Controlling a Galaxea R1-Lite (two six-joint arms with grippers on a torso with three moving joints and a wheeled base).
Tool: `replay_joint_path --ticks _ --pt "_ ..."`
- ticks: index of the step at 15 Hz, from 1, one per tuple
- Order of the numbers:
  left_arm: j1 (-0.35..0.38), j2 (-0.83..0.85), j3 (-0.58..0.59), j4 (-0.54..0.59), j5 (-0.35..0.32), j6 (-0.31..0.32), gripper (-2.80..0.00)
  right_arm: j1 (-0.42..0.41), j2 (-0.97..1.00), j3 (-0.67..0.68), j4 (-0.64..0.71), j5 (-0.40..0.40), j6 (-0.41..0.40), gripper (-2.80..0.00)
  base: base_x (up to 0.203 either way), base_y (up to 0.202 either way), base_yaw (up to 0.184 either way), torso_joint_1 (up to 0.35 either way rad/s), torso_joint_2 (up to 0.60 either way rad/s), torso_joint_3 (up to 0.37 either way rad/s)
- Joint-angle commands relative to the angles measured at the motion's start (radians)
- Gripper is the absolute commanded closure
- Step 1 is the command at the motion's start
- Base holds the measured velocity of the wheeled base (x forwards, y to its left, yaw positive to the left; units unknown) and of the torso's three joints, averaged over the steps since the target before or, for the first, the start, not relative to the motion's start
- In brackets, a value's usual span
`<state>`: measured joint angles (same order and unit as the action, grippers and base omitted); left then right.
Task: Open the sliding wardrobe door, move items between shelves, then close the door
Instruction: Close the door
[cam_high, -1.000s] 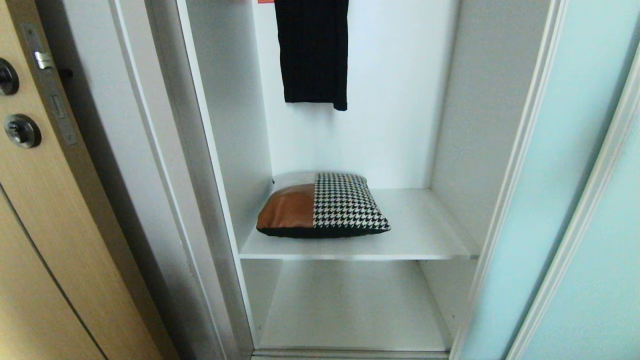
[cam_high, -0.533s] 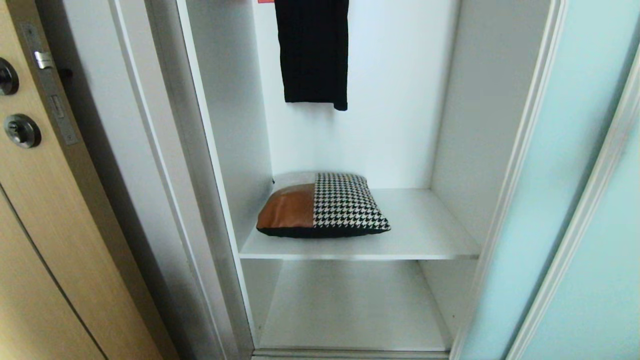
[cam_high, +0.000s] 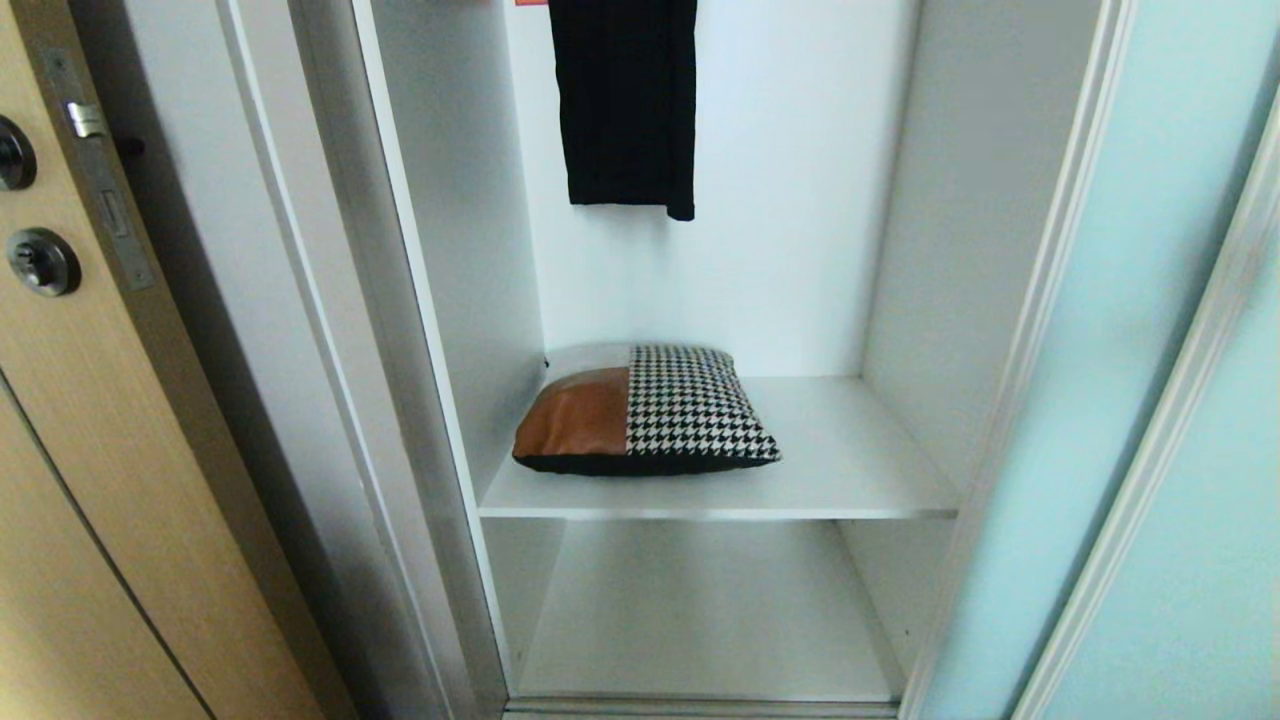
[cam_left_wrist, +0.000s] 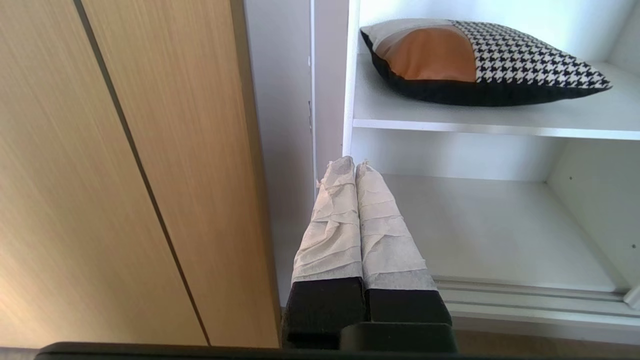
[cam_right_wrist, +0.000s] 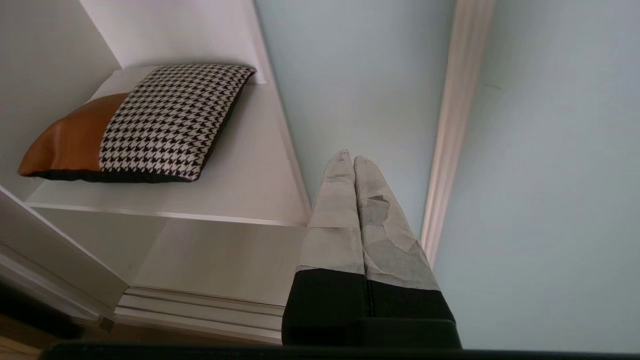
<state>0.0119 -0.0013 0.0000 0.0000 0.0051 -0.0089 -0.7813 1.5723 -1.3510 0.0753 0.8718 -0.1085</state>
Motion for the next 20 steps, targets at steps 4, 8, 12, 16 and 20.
replay_joint_path --ticks 4,8,12,16,20 --pt "0.0 0.001 0.002 0.0 0.001 0.0 0.0 -0.003 0.08 -0.056 -0.003 0.005 0.014 0.0 0.0 0.0 0.0 0.0 0.0 0.0" --pt "0.0 0.001 0.002 0.0 0.001 0.0 0.0 0.0 0.117 -0.081 -0.008 0.003 0.045 0.0 0.0 0.0 0.0 0.0 0.0 0.0" --pt "0.0 0.001 0.002 0.0 0.001 0.0 0.0 0.007 0.123 -0.094 -0.008 0.003 0.049 0.0 0.0 0.0 0.0 0.0 0.0 0.0" --pt "0.0 0.001 0.002 0.0 0.001 0.0 0.0 0.044 0.147 -0.1 -0.03 0.0 0.048 0.0 0.0 0.0 0.0 0.0 0.0 0.0" --pt "0.0 0.001 0.002 0.0 0.001 0.0 0.0 0.048 0.161 -0.1 -0.086 -0.026 0.049 0.0 0.0 0.0 0.0 0.0 0.0 0.0"
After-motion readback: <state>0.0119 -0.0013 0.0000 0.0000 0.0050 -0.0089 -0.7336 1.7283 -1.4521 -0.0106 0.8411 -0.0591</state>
